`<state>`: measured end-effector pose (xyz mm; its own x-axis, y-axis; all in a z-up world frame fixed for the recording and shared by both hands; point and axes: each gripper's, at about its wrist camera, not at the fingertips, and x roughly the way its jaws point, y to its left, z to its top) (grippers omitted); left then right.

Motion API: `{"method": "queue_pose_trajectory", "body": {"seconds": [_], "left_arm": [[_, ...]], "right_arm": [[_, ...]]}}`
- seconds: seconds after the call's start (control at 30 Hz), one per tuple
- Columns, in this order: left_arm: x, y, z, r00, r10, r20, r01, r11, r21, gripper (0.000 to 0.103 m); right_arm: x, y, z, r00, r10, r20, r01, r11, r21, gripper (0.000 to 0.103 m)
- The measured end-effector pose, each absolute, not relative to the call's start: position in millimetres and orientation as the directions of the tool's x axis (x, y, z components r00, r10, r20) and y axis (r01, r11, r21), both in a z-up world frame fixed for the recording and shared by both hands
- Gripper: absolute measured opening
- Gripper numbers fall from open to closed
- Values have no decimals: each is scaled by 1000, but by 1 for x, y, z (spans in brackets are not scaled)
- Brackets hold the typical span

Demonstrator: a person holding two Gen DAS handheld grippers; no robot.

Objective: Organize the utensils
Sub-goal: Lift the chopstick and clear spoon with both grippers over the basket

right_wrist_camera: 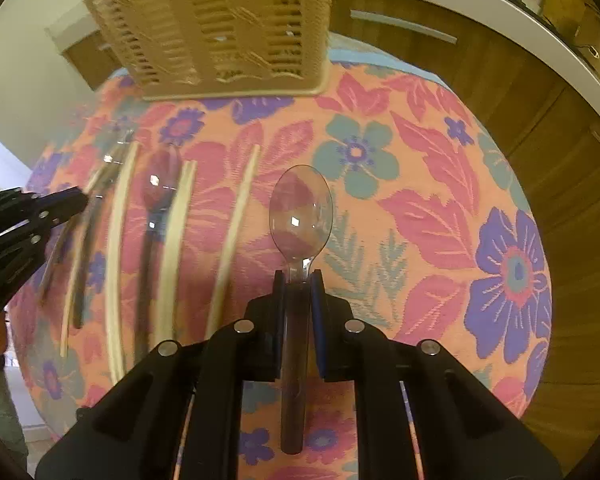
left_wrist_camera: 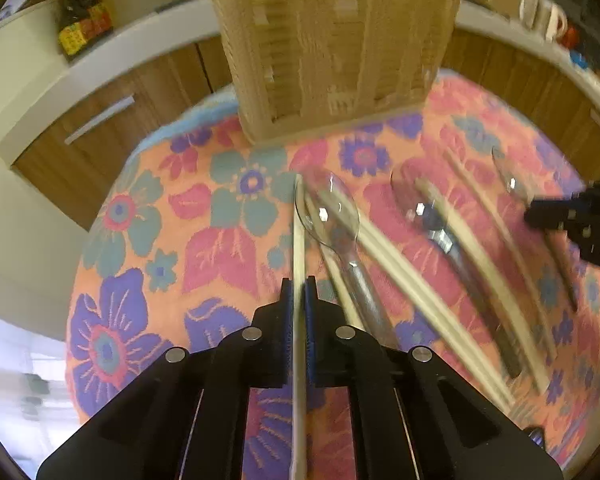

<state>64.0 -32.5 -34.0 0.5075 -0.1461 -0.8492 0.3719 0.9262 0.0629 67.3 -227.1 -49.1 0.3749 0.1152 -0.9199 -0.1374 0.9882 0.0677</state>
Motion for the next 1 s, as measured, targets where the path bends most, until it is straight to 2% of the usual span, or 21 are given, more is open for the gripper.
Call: {"method": "queue_pose_trajectory", "body": {"seconds": [0.17, 0.43, 0.7, 0.9, 1.0], "left_arm": [[49, -30, -2, 623, -245, -743, 362, 932, -4, 4], [29, -29, 71, 777, -360, -516, 373, 924, -84, 4], [38, -22, 136, 839, -460, -290, 421, 887, -187, 4], [63, -40, 165, 848, -494, -191, 455, 864, -213, 4], [82, -51, 170, 848, -508, -153, 467, 851, -241, 4]], "right_arm": [[50, -227, -21, 451, 171, -876, -170, 980, 103, 10], [39, -223, 36, 584, 271, -765, -238, 958, 158, 10], [51, -234, 96, 709, 392, -587, -327, 919, 219, 10], [78, -237, 129, 769, 439, -464, -351, 897, 269, 10], [100, -241, 145, 821, 407, -401, -310, 907, 286, 10]]}}
